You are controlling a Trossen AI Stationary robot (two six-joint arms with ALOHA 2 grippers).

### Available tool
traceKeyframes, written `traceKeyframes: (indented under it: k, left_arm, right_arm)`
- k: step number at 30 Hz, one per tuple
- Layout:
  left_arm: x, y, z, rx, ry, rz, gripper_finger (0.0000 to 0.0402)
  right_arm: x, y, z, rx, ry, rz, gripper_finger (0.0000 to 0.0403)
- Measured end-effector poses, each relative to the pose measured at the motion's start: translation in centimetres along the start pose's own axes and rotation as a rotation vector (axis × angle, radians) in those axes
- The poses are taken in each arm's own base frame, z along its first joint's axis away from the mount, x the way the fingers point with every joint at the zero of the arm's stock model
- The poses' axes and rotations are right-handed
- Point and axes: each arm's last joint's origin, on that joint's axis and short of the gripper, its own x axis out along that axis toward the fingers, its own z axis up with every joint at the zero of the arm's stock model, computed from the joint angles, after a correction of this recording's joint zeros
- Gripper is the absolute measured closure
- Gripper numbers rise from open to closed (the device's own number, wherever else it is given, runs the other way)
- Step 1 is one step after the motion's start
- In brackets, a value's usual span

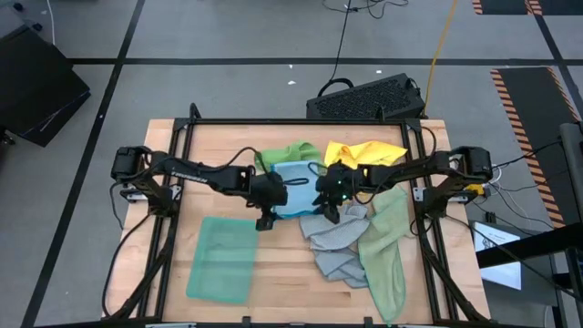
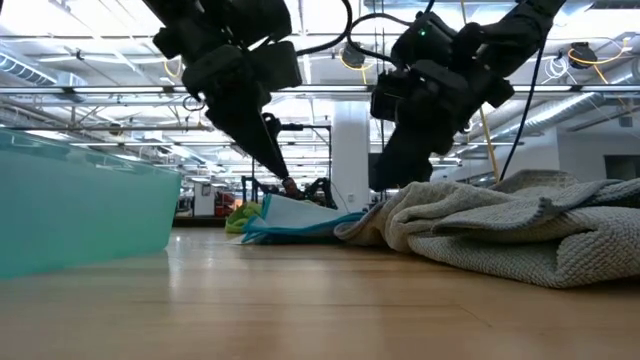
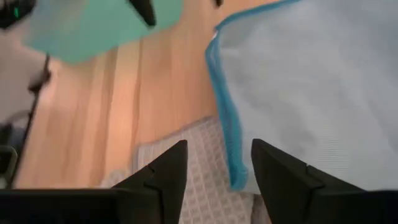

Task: Fold microfiber towels
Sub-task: Fold the blue microfiber cloth

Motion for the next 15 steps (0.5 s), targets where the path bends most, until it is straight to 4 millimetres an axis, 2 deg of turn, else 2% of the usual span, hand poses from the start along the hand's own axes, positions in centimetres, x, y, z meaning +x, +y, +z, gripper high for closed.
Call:
traceKeyframes:
  k: [3,7,15]
  left_arm:
    - [0.1,-0.6,-0.1,-0.004,0.013,-0.002,0.0135]
    - [0.2,-0.9,-0.4,-0.003,0.049,0.054,0.0147]
    - [2.4,-0.5,-1.2,-0.003,0.120,0.090,0.0166]
  right_arm:
    - [0.6,0.6,-0.5,-0.081,0.015,-0.047,0.0224]
    - [1.0,1.0,-1.0,-0.140,0.040,-0.102,0.0230]
    - [1.1,1.4,-1.6,-0.278,0.084,-0.134,0.0241]
